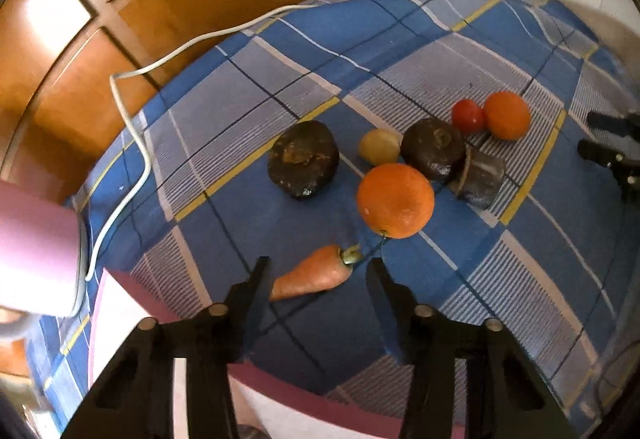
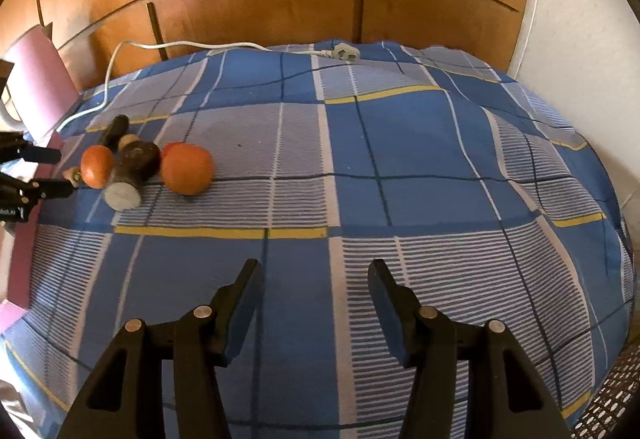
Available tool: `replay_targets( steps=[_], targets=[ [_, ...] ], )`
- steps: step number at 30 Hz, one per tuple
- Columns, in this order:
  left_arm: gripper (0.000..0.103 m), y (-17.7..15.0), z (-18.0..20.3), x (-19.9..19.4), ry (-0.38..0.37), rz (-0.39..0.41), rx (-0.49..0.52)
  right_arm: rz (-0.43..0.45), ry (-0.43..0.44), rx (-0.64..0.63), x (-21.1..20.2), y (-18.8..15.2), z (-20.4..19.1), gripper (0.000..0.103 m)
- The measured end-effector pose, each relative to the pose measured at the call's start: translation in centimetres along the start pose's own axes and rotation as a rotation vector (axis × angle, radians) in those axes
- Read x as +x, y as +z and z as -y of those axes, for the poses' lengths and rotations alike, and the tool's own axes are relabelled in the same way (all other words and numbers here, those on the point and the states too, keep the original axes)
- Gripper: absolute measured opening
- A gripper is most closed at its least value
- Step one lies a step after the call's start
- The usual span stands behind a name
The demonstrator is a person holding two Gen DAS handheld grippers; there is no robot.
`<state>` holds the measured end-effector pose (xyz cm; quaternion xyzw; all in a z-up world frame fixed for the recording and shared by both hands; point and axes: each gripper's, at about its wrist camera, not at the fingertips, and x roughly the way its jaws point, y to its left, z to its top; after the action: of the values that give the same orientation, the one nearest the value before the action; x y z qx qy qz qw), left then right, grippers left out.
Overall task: Organize fruits
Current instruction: 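Reach the left tool to the orange carrot and grasp it, then carry the carrot with the left tool into the tray and release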
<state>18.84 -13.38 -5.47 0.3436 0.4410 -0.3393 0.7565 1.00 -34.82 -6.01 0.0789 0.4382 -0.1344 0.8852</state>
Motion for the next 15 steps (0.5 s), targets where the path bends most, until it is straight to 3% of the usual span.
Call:
replay_targets(
  steps=[6, 11, 15],
  targets=[
    [0.043, -0.02, 0.08, 0.52, -0.007, 0.014, -0.004, 0.008, 0.006, 0.005, 0.33, -0.15, 0.21, 0.060],
    [0.031, -0.22, -0.11, 0.30, 0.001, 0.032, -0.024, 0.008, 0.007, 0.009, 0.35, -0.19, 0.10, 0.062],
    [0.031, -0.44, 0.33, 0.08, 0.009, 0.048, -0.029, 0.006, 0.006, 0.008, 0.34, -0.17, 0.10, 0.062]
  ],
)
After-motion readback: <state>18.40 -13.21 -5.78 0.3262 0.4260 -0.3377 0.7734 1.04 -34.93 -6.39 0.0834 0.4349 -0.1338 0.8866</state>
